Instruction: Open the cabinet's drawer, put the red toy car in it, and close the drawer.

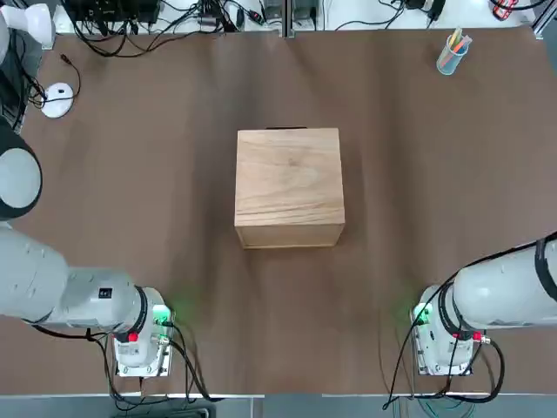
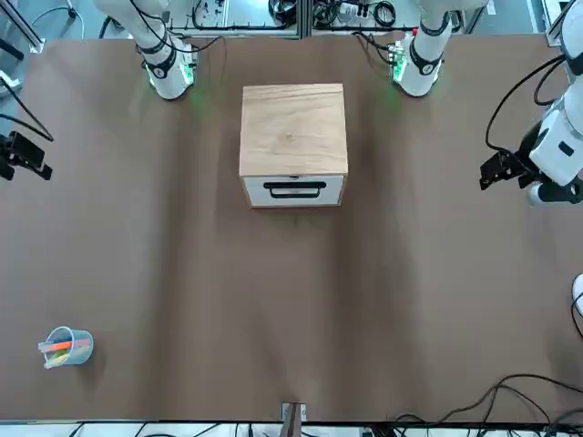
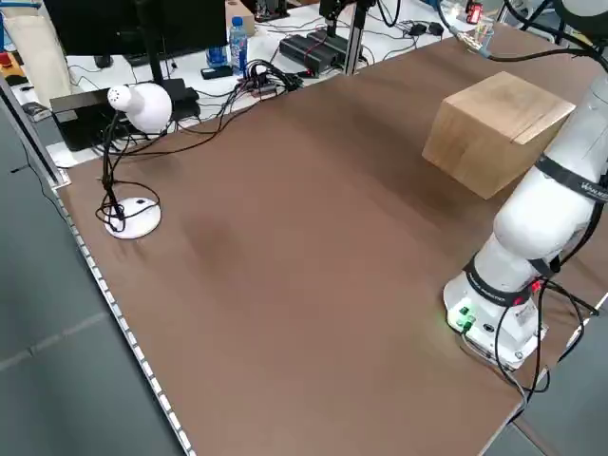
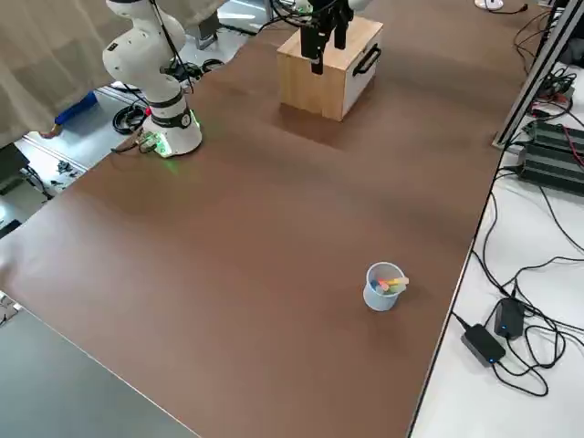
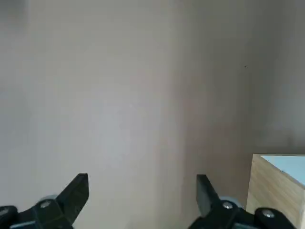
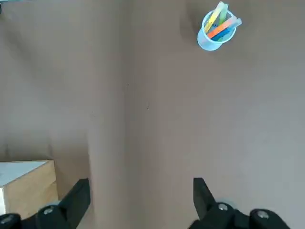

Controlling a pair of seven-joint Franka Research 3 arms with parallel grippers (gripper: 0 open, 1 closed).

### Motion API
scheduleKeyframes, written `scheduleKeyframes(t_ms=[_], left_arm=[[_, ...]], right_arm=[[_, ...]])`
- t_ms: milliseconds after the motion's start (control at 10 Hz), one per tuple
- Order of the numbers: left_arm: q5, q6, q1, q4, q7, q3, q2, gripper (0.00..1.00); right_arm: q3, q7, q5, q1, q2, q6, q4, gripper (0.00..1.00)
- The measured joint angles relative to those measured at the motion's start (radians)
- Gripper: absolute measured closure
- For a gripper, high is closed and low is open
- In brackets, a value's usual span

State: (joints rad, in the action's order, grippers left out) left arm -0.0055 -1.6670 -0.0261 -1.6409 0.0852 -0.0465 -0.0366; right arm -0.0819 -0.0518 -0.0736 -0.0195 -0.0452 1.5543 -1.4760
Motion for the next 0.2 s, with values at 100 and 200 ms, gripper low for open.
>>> scheduleKeyframes(t_ms=[100,200], left_arm=[[0.0,0.0,0.0,0.0,0.0,0.0,0.0,0.0],[0.0,0.0,0.0,0.0,0.0,0.0,0.0,0.0]], right_arm=[[0.0,0.0,0.0,0.0,0.001,0.0,-0.002,0.04],[0.0,-0.001,0.0,0.0,0.001,0.0,-0.003,0.04]])
